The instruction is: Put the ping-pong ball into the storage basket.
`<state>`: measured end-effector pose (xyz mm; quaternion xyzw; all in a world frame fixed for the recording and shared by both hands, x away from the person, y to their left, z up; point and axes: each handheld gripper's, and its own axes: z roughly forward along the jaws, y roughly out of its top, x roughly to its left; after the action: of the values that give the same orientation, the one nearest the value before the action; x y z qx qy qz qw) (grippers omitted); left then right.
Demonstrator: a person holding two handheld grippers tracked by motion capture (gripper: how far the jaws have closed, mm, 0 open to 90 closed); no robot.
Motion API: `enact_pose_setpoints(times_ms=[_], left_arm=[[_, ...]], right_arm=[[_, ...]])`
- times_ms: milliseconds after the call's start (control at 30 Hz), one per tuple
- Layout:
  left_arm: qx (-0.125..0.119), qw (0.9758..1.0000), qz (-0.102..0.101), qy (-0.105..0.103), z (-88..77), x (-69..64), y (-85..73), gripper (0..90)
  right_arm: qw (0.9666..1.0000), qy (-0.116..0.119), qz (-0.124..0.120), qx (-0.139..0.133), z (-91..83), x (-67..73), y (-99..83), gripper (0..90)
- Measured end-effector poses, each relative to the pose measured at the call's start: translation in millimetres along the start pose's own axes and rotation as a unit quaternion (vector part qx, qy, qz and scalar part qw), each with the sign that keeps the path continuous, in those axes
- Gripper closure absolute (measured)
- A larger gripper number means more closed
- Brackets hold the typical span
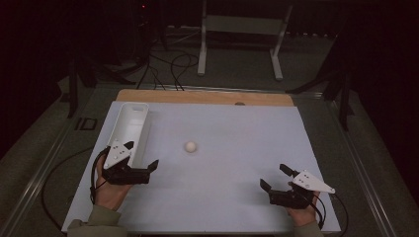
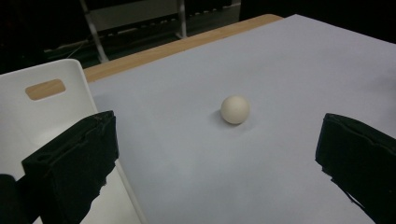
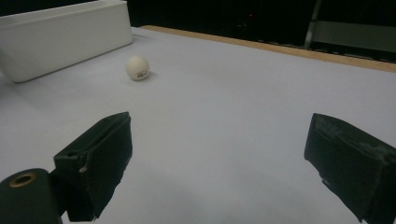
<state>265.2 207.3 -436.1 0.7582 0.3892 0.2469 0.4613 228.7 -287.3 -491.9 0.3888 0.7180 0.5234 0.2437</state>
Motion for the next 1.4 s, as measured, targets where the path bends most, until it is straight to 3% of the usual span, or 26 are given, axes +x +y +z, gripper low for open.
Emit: enact_pose_setpoints(times_ms=[1400], left_arm=[[0.050,0.9986,0.011,-0.012,31.0,-7.5,23.8,0.1]], right_arm=[[1.0000,0.000,0.000,0.003,1.1,-0.1,0.1,6.9]])
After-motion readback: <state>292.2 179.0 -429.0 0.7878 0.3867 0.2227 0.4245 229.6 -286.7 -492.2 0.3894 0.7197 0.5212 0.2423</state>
